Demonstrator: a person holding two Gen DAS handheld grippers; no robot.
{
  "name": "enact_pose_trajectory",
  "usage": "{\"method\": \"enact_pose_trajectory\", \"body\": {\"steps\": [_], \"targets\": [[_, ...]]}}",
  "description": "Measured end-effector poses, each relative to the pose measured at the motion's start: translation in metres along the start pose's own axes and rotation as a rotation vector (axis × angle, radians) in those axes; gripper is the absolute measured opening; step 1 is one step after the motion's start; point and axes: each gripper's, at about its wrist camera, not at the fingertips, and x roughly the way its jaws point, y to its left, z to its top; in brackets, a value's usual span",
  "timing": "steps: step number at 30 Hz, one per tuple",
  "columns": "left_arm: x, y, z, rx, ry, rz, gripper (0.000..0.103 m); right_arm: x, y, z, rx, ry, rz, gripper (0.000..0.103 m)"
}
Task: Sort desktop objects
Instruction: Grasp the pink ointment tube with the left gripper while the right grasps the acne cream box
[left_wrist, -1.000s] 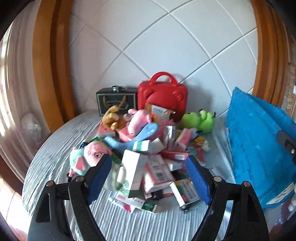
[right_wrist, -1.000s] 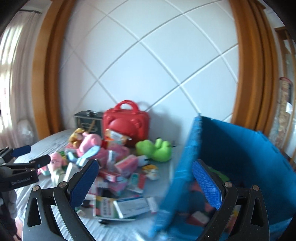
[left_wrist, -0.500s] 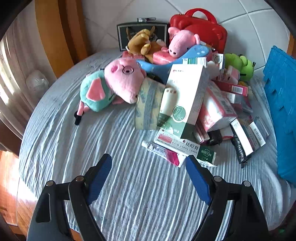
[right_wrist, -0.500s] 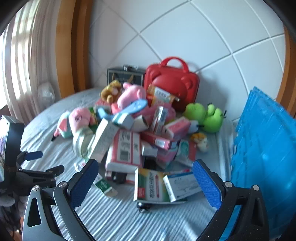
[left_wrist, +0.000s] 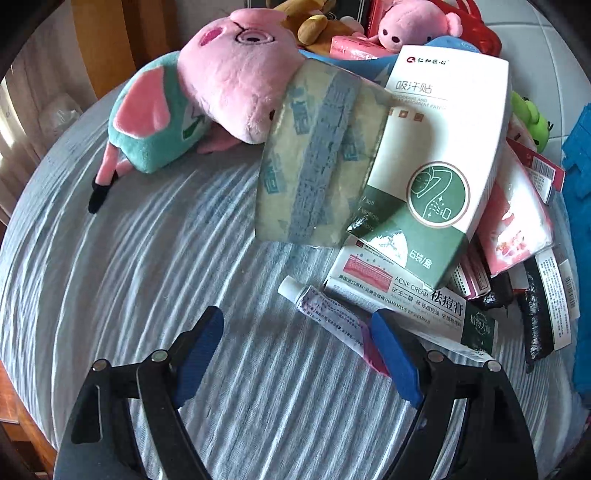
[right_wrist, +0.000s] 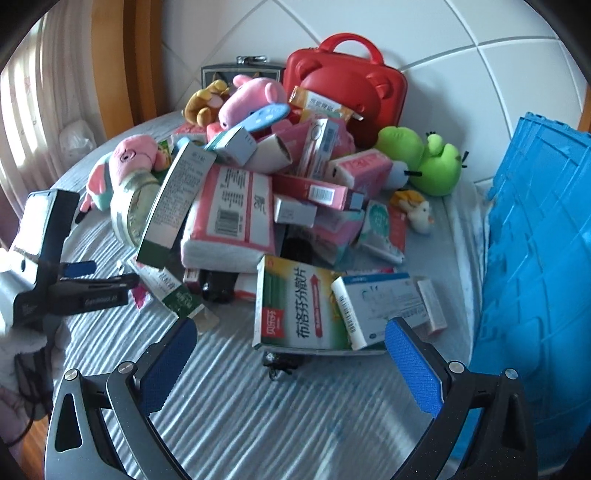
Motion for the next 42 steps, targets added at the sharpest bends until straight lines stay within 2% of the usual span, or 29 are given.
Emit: {"method": "enact_pose_trajectory", "body": {"steps": [2,7,10,13,15,17,20,21,22,24,25,28,32,34,35,36,38,42], "targets": [[-0.001,0.005,-0.003,-0.004,-0.003,-0.013,0.083,0.005,0.008,0.001,-0.016,0.009,0.025,0.103],[-0.014,0.028,-0.015,0.024,-0.018,0.073,0.083,0.012,0.038,0.009,-0.077,0.004,0.107,0.103],[-0.015,0.048,-0.024,0.030,0.012,0.132,0.082,0.020,0.057,0.013,-0.108,0.006,0.158,0.103],[-0.024,0.056,-0.028,0.028,0.005,0.104,0.082,0.032,0.073,0.016,-0.121,0.014,0.205,0.103],[-0.033,0.050,-0.025,0.051,-0.041,0.077,0.082,0.042,0.080,0.017,-0.121,0.035,0.229,0.103],[-0.037,0.040,-0.016,0.098,-0.070,0.040,0.082,0.050,0.085,0.018,-0.112,0.061,0.247,0.103],[-0.030,0.019,-0.008,0.195,-0.081,0.033,0.082,0.061,0.090,0.018,-0.096,0.105,0.255,0.103],[-0.024,0.014,-0.007,0.228,-0.077,0.051,0.081,0.063,0.091,0.018,-0.092,0.112,0.254,0.102],[-0.018,0.011,-0.006,0.253,-0.067,0.068,0.075,0.066,0.091,0.019,-0.088,0.118,0.251,0.098],[-0.010,0.005,-0.008,0.286,-0.033,0.044,0.066,0.073,0.094,0.021,-0.086,0.136,0.238,0.073],[-0.011,0.007,-0.008,0.274,-0.041,0.018,0.059,0.077,0.095,0.021,-0.085,0.146,0.229,0.069],[-0.010,0.017,-0.004,0.223,-0.003,-0.038,0.051,0.089,0.099,0.022,-0.079,0.171,0.234,0.068],[-0.013,0.029,-0.003,0.204,-0.004,-0.015,0.049,0.105,0.110,0.023,-0.088,0.160,0.221,0.072],[-0.014,0.036,-0.002,0.189,0.000,-0.015,0.048,0.116,0.114,0.021,-0.080,0.185,0.208,0.072],[-0.014,0.037,-0.002,0.191,0.001,-0.018,0.048,0.119,0.115,0.019,-0.075,0.202,0.211,0.070],[-0.015,0.038,-0.003,0.198,0.000,-0.019,0.049,0.119,0.117,0.018,-0.072,0.214,0.221,0.057],[-0.016,0.036,-0.005,0.207,-0.004,-0.019,0.049,0.114,0.124,0.015,-0.069,0.226,0.269,0.046],[-0.017,0.034,-0.006,0.206,-0.003,-0.023,0.049,0.111,0.139,0.017,-0.094,0.215,0.257,0.050]]}}
